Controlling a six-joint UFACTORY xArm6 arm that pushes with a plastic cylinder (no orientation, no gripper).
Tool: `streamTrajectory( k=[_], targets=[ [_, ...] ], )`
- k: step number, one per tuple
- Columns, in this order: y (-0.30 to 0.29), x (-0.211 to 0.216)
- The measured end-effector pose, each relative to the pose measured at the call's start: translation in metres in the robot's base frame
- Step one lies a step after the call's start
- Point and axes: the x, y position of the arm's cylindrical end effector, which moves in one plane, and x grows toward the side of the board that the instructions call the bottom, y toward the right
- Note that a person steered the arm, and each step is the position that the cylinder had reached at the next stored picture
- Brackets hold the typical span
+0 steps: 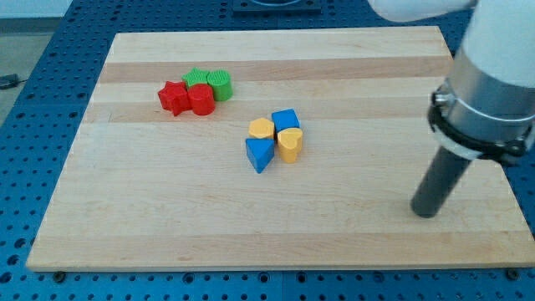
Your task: Point your arm to the top side of the blue cube
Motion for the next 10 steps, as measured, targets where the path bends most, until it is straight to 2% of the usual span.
streamTrajectory(
  k=[1,2,3,5,6,7,8,9,10],
  targets=[
    [0.079,0.000],
    [0.127,-0.022],
    [0.115,-0.091],
    [-0.011,-0.220],
    [-0.076,-0.246],
    [-0.126,-0.228],
    [-0.147,-0.192],
    [-0.176,-0.174],
    [-0.197,-0.174]
  ],
)
